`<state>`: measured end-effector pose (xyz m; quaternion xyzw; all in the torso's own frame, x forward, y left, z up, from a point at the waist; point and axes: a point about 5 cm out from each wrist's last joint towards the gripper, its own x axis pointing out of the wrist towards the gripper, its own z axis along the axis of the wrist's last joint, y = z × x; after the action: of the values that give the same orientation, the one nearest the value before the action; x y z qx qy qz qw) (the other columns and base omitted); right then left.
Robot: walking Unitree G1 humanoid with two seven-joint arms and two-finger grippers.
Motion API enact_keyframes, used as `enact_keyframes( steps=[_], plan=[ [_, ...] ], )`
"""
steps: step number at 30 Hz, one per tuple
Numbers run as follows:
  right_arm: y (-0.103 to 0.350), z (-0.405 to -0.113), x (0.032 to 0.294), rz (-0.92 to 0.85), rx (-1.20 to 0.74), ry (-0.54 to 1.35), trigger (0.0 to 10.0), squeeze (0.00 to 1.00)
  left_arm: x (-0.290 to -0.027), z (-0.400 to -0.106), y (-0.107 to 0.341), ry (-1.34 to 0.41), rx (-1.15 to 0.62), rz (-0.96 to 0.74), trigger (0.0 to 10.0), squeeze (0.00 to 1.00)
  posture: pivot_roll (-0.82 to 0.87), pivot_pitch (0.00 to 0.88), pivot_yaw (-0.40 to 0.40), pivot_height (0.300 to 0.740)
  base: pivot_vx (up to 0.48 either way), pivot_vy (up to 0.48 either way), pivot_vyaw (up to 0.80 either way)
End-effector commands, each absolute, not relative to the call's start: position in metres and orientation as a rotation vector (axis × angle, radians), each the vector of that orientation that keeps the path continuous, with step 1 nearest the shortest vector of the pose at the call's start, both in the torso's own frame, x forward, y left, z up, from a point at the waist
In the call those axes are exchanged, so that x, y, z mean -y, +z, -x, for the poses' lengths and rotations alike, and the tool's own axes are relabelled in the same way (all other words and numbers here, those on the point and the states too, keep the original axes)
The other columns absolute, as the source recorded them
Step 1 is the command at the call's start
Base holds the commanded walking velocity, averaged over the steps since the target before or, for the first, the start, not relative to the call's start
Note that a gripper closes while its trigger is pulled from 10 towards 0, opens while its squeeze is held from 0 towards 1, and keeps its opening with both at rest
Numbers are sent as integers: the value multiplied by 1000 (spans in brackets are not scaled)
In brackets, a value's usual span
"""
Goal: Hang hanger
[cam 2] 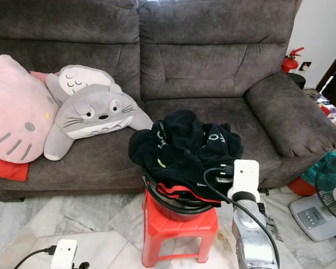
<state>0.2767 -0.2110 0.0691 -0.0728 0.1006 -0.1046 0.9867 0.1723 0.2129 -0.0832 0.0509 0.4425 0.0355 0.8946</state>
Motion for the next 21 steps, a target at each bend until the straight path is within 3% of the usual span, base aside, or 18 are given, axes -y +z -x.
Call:
enact_keyframes(
  steps=[1, 21],
  plan=[
    [73, -280, 210, 139, -192, -211, 0, 0, -213, -169, -85, 57, -939, -135, 10000, 0, -183, 44, -35, 740, 0, 0, 0],
    [147, -306, 192, 190, 87, -120, 0, 0, -210, -170, -85, 46, -937, -138, 10000, 0, -190, 40, -33, 740, 0, 0, 0]
  ],
)
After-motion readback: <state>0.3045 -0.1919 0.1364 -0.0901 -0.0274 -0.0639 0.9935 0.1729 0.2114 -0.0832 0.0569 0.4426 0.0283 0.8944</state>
